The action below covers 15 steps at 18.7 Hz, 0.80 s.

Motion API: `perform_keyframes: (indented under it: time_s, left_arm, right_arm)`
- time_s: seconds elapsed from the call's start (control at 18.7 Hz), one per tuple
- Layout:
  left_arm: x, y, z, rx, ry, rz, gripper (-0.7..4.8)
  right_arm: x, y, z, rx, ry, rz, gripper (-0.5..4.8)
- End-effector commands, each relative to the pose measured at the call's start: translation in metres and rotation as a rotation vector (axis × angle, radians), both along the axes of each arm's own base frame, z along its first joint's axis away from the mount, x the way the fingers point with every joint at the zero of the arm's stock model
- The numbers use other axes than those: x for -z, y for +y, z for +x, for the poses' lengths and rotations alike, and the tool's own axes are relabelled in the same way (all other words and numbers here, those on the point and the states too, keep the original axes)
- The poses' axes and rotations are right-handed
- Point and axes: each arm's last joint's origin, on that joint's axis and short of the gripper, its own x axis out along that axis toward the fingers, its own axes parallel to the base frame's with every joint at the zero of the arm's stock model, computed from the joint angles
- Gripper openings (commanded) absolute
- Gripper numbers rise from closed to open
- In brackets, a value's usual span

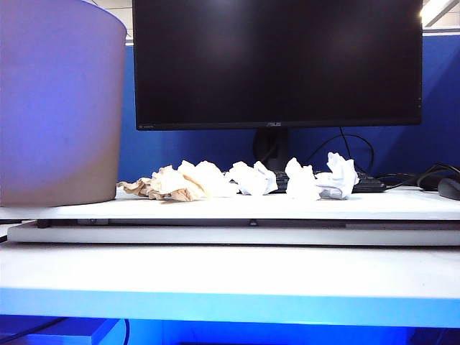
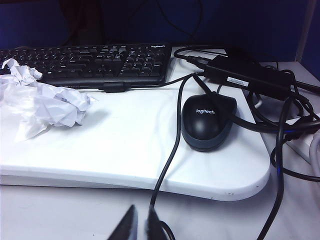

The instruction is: Pick up all paper balls from the table and place them in the pink trash can.

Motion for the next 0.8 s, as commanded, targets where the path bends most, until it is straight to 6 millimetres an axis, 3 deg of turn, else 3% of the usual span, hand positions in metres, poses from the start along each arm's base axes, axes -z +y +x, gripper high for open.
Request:
perform_keyframes:
  time_s: [0.05,0.27,0.43,0.59,0.8]
  left_arm:
    - [-0.002,0.000,0.000,0.013,-0.014,-0.087,-0.05]
    - [-0.004,-0.001,-0.001,0.053,-0.003,-0.340,-0.05]
    - [-0.023,-0.007,-0.006,0.349,-0.104,-0.573,-0.05]
    - [-0.052,-0.011,-0.019,0.606,-0.198,-0.852,-0.05]
    - [-0.129,-0.015,-0.045,0.760,-0.341,-0.798,-0.05]
  right_arm:
    - [0.001,0.000,0.000,-0.001,-0.006,-0.003,0.31]
    - [0.001,0.000,0.000,-0.001,-0.006,-0.002,0.31]
    - [0.001,0.001,0.000,-0.023,-0.006,0.000,0.31]
    - [0.001,0.005,0.000,-0.182,-0.005,0.013,0.31]
    - [0.001,0.007,-0.001,-0.244,-0.008,0.018,0.17]
